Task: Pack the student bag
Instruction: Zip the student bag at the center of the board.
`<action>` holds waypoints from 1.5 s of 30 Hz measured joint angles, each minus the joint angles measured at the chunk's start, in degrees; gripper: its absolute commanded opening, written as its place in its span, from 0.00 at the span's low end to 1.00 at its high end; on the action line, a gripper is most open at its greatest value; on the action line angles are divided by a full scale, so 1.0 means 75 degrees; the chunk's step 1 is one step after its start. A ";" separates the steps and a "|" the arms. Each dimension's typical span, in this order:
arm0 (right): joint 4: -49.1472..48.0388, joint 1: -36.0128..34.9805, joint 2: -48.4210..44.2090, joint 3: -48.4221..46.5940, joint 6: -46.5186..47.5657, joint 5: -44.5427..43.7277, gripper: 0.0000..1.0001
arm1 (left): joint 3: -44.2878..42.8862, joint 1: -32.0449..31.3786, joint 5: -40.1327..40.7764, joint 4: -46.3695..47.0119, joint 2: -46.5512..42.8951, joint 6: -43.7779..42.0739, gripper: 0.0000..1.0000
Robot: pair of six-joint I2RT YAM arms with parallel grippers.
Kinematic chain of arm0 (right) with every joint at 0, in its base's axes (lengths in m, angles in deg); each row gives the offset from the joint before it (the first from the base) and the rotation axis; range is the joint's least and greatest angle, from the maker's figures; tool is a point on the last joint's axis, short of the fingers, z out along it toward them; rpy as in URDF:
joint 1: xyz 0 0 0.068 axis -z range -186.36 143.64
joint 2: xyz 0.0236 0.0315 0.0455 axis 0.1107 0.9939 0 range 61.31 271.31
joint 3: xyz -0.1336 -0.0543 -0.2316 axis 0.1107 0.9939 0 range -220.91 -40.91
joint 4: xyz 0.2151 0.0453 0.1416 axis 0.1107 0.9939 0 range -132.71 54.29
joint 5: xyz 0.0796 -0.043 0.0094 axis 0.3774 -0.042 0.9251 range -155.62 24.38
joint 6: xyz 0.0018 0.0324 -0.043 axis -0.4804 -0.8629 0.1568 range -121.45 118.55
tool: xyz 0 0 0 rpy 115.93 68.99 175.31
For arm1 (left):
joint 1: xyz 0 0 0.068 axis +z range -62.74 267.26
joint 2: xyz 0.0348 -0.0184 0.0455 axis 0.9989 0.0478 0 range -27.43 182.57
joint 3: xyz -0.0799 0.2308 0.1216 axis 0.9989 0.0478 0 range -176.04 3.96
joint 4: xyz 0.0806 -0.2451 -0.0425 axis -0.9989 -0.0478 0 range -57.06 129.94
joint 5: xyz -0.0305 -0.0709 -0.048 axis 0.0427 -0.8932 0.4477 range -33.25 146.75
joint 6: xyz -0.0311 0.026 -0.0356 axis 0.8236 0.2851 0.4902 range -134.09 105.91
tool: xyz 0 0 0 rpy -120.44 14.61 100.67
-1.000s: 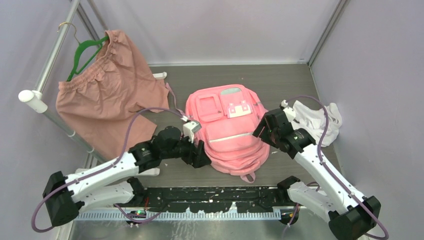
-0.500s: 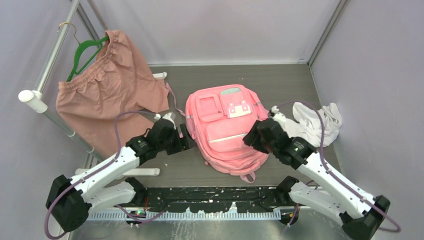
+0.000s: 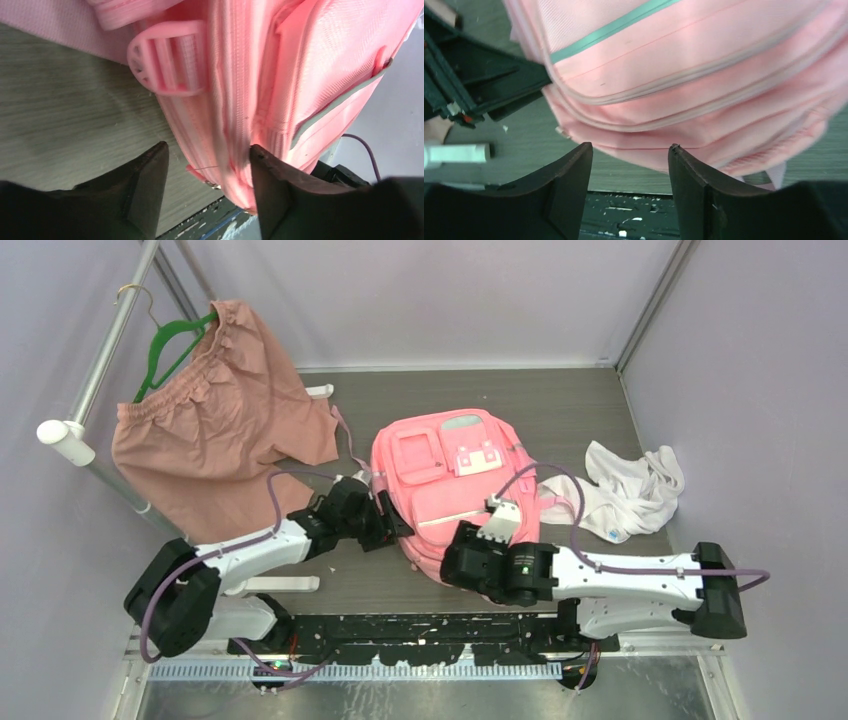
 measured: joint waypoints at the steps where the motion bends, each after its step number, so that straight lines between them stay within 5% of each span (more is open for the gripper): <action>1: 0.0114 0.0000 -0.0175 0.0160 -0.0361 -0.0160 0.58 | -0.0009 0.0000 -0.0029 0.0149 0.0125 0.0000 0.40; 5: 0.1000 0.0000 -0.1679 0.0962 -0.1550 -0.0664 0.48 | -0.0376 -0.0009 -0.0248 0.0548 0.0874 -0.0172 0.02; 8: 0.1769 0.0009 -0.2530 0.1378 -0.2410 -0.0883 0.47 | -0.0676 -0.0012 -0.0379 0.0493 0.1189 -0.0364 0.00; 11: 0.2346 0.0009 -0.2871 0.1813 -0.3241 -0.0927 0.60 | -0.0898 -0.0003 -0.0396 0.0428 0.1376 -0.0507 0.00; 16: 0.2454 0.0143 -0.3072 0.2801 -0.4130 -0.1003 0.58 | -0.0962 0.0169 -0.0484 0.0425 0.1390 -0.0650 0.00; 23: 0.0501 0.2343 -0.4514 0.4199 -0.2736 -0.0411 0.56 | -0.0959 0.0516 -0.0466 0.0058 0.0866 -0.0906 0.00; 28: -0.1221 0.4645 -0.2736 0.3969 -0.0615 0.1037 0.48 | -0.0778 0.0539 -0.0230 0.0009 0.0210 -0.1003 0.00; 37: -0.2838 0.6114 0.1976 0.1253 0.2416 0.2285 0.52 | -0.0169 0.0766 0.0326 -0.0032 -0.0254 -0.0880 0.00; 41: -0.3101 0.6548 0.2422 0.0332 0.3305 0.2600 0.59 | -0.0379 0.0761 0.0370 -0.0076 0.0073 -0.0839 0.00; 45: -0.2914 0.6531 0.1620 0.0178 0.3722 0.2661 0.68 | -0.1037 0.0746 0.0277 -0.0280 0.0627 -0.0851 0.00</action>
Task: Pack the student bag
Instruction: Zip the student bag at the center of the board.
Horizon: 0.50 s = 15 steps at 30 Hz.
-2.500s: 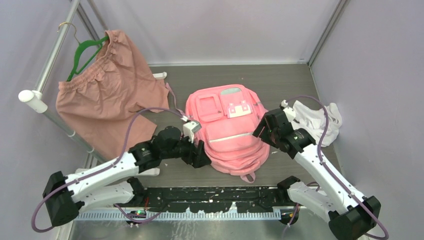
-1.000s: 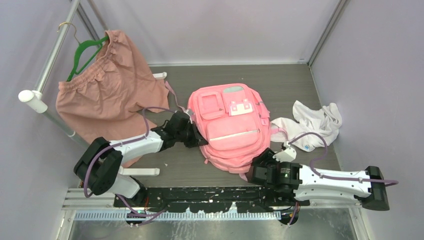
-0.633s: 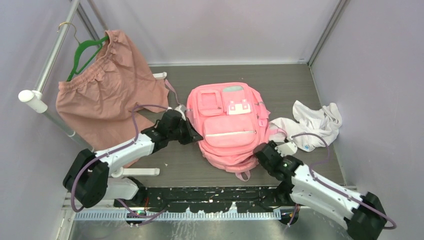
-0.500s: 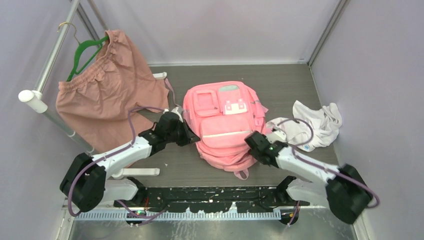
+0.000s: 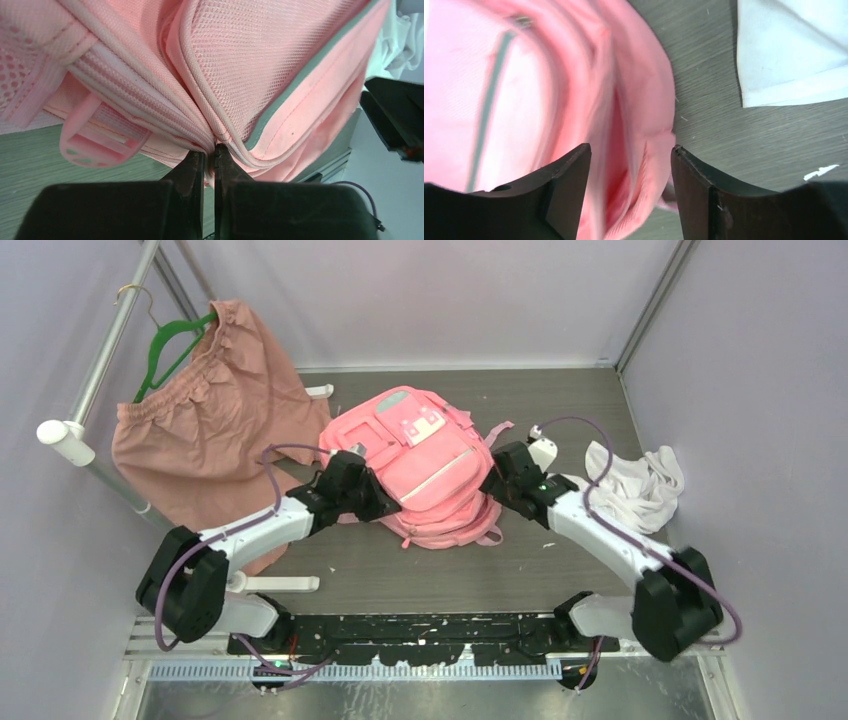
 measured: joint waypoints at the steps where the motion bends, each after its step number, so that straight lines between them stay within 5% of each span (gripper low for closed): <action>1: 0.0090 -0.0032 -0.0443 0.0052 0.0052 0.0003 0.69 | -0.0219 -0.0012 -0.0058 -0.0050 0.0154 -0.0017 0.00; 8: 0.0717 -0.1687 -0.3363 0.0490 -0.0079 -0.0507 0.72 | -0.1343 -0.0055 -0.0586 0.0070 0.1547 -0.0076 0.00; 15: 0.0938 -0.4561 -0.1553 0.0332 -0.1195 -0.1518 0.67 | -0.1874 -0.0052 -0.1052 0.0309 0.2270 -0.0012 0.00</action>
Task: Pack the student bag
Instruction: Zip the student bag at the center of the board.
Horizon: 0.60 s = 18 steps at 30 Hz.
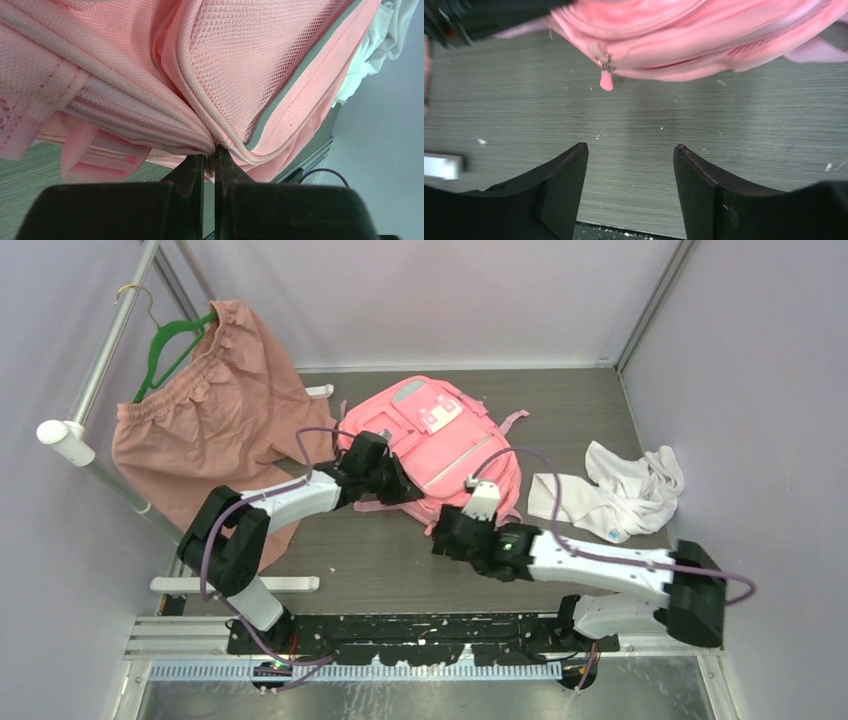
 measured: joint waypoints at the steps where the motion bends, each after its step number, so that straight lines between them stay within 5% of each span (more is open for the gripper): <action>1: 0.0000 -0.0216 0.0455 -0.0079 -0.0166 -0.0134 0.66 | -0.0003 0.0000 -0.0020 0.0020 -0.0003 0.0000 0.00; 7: -0.0469 -0.0609 0.2515 -0.0612 -0.0889 -0.0720 0.62 | -0.0003 0.0009 -0.0067 -0.0003 -0.0082 -0.0003 0.00; 18: -0.0836 -0.0539 0.4342 -0.1510 -0.1658 -0.1376 0.49 | 0.0017 0.0017 -0.0178 0.0006 -0.0189 0.0000 0.00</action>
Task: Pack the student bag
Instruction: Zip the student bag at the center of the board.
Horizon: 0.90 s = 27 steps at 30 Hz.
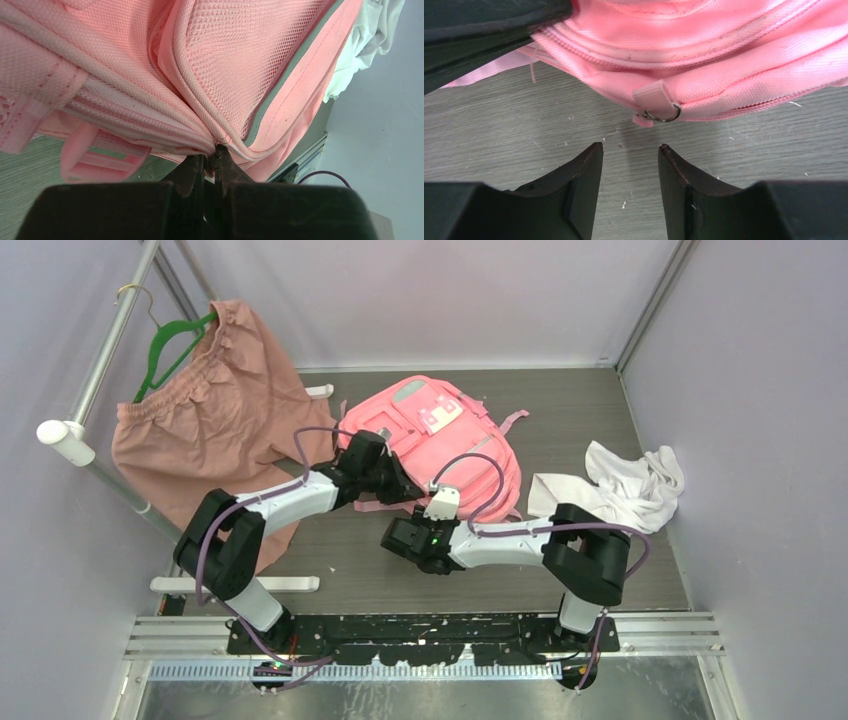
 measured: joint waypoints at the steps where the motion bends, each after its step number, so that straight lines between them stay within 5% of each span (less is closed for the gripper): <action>1: 0.0003 0.0009 0.0085 -0.0015 -0.0035 -0.0052 0.48 | 0.0015 0.0000 -0.0003 0.0003 -0.0009 0.0000 0.00; 11: 0.0254 0.0064 0.0592 -0.0577 -0.0009 -0.0953 0.38 | 0.0076 0.0026 -0.0064 0.0061 -0.0035 0.0023 0.00; 17: 0.0533 0.0082 0.0743 -0.0708 0.0012 -0.1198 0.02 | 0.0085 0.0041 -0.0082 0.0076 -0.0073 0.0020 0.00; 27: 0.0574 0.0093 0.0219 -0.0160 0.0137 -0.1221 0.01 | 0.0227 0.0152 -0.0187 0.0117 -0.0221 0.0020 0.00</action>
